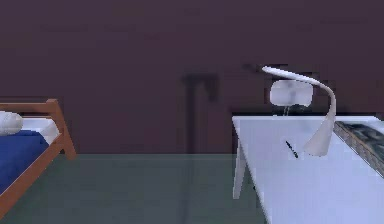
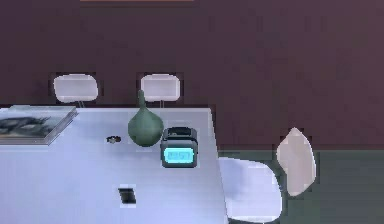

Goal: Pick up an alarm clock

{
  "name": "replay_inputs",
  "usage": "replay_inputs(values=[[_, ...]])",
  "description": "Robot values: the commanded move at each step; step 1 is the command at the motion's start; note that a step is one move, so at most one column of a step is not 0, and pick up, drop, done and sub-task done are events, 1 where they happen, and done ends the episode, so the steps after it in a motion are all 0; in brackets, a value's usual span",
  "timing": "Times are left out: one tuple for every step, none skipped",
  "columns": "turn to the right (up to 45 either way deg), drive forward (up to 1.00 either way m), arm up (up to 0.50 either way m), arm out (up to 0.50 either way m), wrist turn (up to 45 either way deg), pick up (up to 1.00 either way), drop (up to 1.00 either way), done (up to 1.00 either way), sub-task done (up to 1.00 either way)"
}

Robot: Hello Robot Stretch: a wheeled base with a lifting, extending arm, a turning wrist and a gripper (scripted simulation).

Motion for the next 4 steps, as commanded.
replay_inputs(values=[[0.0, 0.00, 0.50, 0.00, 0.0, 0.00, 0.00, 0.00, 0.00], [0.0, 0.00, 0.34, 0.00, 0.0, 0.00, 0.00, 0.00, 0.00], [0.0, 0.00, 0.00, 0.36, 0.0, 0.00, 0.00, 0.00, 0.00], [0.0, 0.00, 0.00, 0.00, 45.0, 0.00, 0.00, 0.00, 0.00]])
